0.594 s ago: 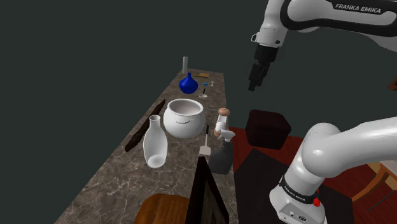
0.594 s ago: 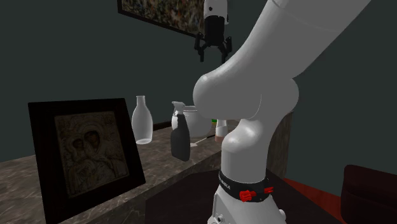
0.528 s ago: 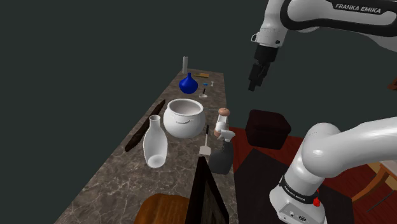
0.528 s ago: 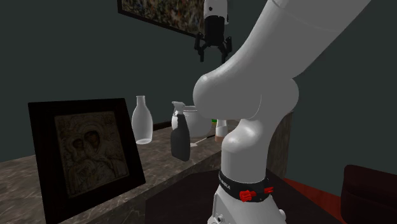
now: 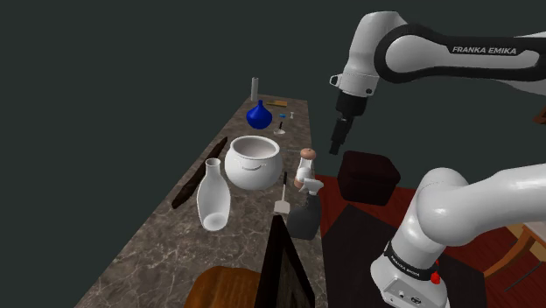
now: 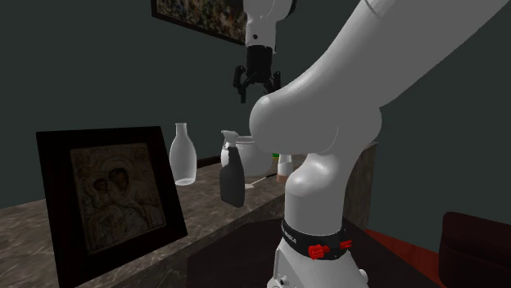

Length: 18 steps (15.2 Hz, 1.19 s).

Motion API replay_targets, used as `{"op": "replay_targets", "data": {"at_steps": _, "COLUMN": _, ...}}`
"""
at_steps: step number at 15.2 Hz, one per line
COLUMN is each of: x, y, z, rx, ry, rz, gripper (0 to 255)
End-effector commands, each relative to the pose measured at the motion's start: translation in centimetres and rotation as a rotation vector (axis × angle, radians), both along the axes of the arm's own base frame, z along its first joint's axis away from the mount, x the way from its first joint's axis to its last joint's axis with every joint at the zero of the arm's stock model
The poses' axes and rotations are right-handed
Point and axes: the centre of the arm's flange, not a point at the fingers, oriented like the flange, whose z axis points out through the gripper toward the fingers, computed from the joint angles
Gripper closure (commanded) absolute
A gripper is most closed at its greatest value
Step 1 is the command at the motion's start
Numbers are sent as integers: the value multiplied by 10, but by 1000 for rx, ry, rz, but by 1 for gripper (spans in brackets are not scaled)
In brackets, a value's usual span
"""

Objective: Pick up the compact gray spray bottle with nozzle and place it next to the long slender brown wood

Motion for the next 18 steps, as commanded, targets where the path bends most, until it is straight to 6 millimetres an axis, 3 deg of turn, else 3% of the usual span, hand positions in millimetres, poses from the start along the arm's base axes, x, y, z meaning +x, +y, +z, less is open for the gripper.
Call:
{"op": "replay_targets", "data": {"at_steps": 1, "x": -4, "y": 18, "z": -19, "rx": 5, "ry": -7, "rz": 41, "gripper": 0}}
{"op": "replay_targets", "data": {"at_steps": 7, "x": -14, "y": 63, "z": -76, "rx": 19, "ry": -20, "rz": 157, "gripper": 0}}
{"op": "replay_targets", "data": {"at_steps": 14, "x": -13, "y": 66, "z": -113, "rx": 19, "ry": -20, "rz": 157, "gripper": 0}}
{"op": "replay_targets", "data": {"at_steps": 18, "x": -13, "y": 66, "z": -116, "rx": 19, "ry": -20, "rz": 157, "gripper": 0}}
